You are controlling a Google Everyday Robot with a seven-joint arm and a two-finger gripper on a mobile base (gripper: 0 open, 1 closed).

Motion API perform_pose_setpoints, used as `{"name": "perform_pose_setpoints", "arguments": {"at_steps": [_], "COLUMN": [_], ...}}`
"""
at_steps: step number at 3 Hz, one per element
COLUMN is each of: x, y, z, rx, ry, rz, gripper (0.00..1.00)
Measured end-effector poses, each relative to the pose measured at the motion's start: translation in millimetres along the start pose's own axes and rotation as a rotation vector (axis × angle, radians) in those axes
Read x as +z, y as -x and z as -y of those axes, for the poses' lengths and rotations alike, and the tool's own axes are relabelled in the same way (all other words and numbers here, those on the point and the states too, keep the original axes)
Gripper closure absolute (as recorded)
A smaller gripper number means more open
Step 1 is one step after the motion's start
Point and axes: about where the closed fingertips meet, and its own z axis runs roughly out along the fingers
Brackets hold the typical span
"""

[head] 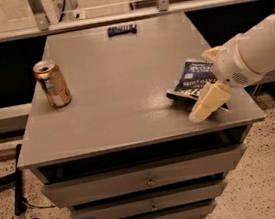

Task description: Move blue chip bag near orange can

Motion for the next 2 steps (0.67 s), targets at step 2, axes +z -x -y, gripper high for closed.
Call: {"name": "perform_pose_setpoints", "arguments": {"at_steps": [2], "x": [35], "y": [-15], "z": [-8], "rx": [0.052], "ry": [0.04], "rz": [-0.013], "gripper": [0.4]}}
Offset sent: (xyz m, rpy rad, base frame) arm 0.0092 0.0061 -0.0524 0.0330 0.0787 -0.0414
